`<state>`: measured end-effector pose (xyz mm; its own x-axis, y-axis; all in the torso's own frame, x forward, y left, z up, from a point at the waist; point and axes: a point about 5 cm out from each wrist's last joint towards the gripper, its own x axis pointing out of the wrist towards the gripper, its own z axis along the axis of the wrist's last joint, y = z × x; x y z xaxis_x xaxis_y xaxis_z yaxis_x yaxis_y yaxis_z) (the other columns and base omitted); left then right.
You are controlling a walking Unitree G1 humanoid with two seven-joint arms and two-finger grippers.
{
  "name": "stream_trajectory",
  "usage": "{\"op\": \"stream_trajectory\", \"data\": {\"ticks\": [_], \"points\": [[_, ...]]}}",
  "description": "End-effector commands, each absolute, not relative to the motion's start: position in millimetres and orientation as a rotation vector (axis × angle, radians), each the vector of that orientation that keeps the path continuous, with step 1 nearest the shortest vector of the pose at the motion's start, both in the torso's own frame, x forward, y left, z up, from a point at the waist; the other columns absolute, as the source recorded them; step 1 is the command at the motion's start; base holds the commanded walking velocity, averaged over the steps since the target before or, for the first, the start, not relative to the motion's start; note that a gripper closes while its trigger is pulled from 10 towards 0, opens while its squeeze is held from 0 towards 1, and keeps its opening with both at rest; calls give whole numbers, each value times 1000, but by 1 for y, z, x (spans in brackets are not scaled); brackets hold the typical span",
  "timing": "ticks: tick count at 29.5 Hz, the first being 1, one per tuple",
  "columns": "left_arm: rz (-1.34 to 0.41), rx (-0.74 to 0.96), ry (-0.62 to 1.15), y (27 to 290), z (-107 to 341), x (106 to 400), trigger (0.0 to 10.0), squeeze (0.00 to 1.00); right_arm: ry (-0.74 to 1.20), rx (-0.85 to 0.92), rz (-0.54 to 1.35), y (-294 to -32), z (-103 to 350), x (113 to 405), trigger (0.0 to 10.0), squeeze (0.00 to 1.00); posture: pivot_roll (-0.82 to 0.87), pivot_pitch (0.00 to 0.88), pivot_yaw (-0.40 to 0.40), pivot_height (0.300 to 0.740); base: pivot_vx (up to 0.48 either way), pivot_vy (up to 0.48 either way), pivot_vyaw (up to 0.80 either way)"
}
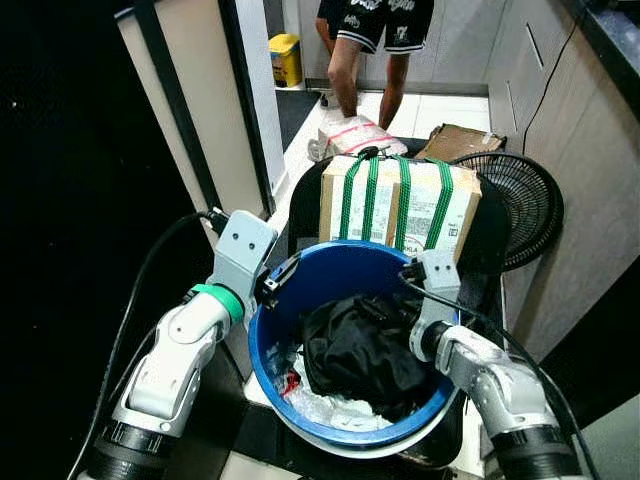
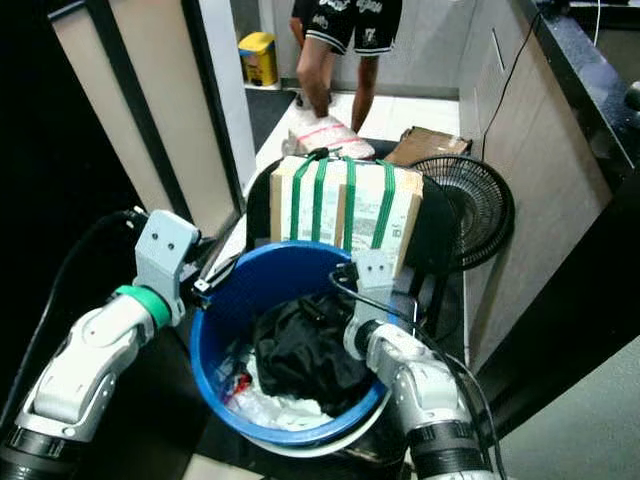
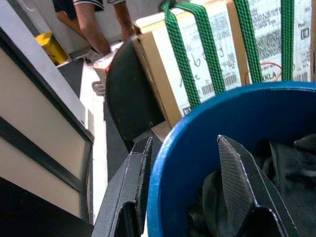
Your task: Clothes washing
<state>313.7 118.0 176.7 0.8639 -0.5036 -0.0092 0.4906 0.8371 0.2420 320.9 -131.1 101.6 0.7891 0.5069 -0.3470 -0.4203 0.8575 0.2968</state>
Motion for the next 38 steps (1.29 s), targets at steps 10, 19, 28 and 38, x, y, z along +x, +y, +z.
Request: {"op": "stream_trajectory", "data": {"ticks": [10, 19, 28, 38], "points": [[-588, 261, 22, 115, 164, 309, 10000, 0, 692, 264, 620, -91, 56, 304, 10000, 1000, -51, 76, 218, 740, 0, 0, 0], [-613, 264, 30, 113, 165, 307, 10000, 0, 736, 225, 626, -87, 45, 302, 10000, 1000, -37, 79, 215, 740, 0, 0, 0], [-691, 279, 43, 110, 166, 301, 10000, 0, 687, -76, 540, -109, 38, 311, 10000, 0, -20, 80, 210, 740, 0, 0, 0], [-738, 315, 34, 106, 174, 303, 10000, 0, 741, -182, 513, -124, 23, 302, 10000, 0, 9, 106, 253, 740, 0, 0, 0]]}}
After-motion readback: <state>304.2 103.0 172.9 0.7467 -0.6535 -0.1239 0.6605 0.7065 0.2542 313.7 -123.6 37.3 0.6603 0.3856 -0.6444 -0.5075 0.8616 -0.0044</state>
